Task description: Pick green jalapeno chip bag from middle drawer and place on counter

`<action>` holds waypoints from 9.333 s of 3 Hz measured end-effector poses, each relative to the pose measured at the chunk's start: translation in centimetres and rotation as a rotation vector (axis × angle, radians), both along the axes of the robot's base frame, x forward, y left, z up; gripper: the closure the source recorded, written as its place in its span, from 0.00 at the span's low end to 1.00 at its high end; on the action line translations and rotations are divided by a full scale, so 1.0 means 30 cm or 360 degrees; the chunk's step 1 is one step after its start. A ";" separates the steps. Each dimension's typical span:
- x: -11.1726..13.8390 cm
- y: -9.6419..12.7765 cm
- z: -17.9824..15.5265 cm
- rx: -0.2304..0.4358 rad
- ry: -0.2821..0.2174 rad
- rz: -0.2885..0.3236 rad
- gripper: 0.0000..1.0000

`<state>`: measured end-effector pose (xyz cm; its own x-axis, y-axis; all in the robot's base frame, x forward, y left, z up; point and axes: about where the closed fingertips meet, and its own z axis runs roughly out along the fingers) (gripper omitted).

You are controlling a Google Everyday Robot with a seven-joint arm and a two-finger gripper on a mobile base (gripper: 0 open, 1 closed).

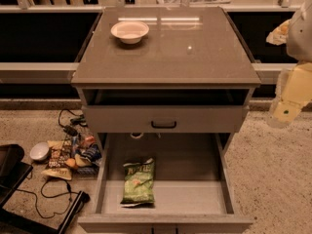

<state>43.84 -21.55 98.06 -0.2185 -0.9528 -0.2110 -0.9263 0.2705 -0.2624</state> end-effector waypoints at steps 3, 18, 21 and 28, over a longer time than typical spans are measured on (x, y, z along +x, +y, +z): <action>-0.031 -0.012 -0.308 0.0226 -0.0006 0.0079 0.00; 0.237 1.019 -2.064 0.0884 0.0429 0.0153 0.63; 0.190 1.013 -1.921 0.0877 0.0362 0.0216 1.00; 0.192 0.642 -0.559 0.1049 0.0103 0.0080 1.00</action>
Offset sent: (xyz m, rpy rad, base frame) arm 0.0069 -0.0121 -0.1054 0.1500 -0.0039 0.0218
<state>49.59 -2.28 81.28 -0.2087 -0.6379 -0.7413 -0.9503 0.3113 -0.0003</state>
